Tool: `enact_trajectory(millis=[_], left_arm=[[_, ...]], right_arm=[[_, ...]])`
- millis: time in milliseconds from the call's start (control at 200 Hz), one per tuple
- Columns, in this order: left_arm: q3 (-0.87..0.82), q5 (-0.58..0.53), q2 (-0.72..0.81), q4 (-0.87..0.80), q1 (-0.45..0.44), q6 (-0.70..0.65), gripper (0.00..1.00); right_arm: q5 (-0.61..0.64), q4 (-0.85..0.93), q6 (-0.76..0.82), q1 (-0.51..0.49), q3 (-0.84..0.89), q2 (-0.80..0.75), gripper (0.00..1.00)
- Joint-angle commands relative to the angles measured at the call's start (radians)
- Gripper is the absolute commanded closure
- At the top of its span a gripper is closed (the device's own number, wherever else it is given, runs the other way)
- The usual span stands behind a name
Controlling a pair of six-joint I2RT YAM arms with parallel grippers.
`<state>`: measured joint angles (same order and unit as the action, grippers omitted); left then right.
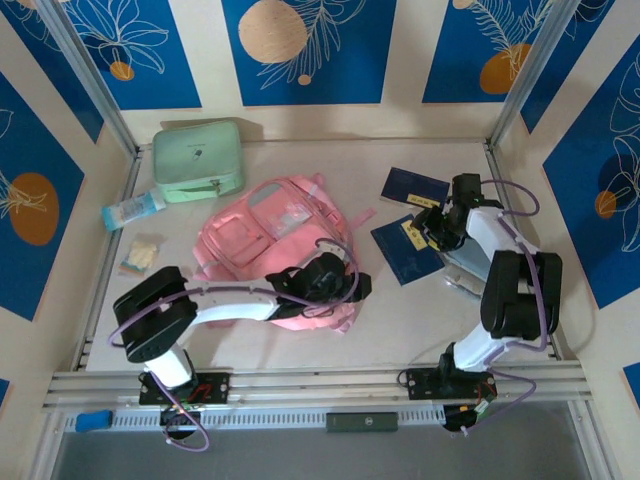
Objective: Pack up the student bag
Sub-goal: Move the book to the center of the table.
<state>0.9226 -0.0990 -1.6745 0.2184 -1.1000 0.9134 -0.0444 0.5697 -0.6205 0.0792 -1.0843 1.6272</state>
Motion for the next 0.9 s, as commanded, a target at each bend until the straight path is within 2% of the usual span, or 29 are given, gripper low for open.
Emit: enact_trajectory(millis=[0,145,385,570,680,825,895], left_arm=[[0.088,-0.029,-0.043,0.030,-0.035,0.005,0.36],[0.166,-0.012,-0.115,-0.033,-0.041,-0.017,0.36],[0.111,-0.129,-0.089,-0.161,-0.040,-0.011,0.33],[-0.039,-0.149,0.011,-0.173,-0.022,0.008,0.33],[-0.114,-0.163,0.105,-0.252,0.007,-0.020,0.32],[-0.178,-0.144,0.257,-0.362,0.036,-0.073,0.30],[-0.183,-0.093,0.316,-0.380,0.036,-0.091,0.30]], right_arm=[[0.060,0.000,0.007,0.003,-0.084,0.085,0.42],[0.067,-0.004,0.018,0.003,-0.150,0.180,0.42],[0.071,0.017,0.021,-0.015,-0.219,0.280,0.42],[0.045,0.017,-0.013,-0.040,-0.166,0.243,0.42],[0.065,0.009,-0.033,-0.068,-0.106,0.186,0.41],[0.003,0.004,-0.073,-0.085,-0.014,0.118,0.41],[0.016,-0.003,-0.098,-0.124,0.050,0.051,0.41]])
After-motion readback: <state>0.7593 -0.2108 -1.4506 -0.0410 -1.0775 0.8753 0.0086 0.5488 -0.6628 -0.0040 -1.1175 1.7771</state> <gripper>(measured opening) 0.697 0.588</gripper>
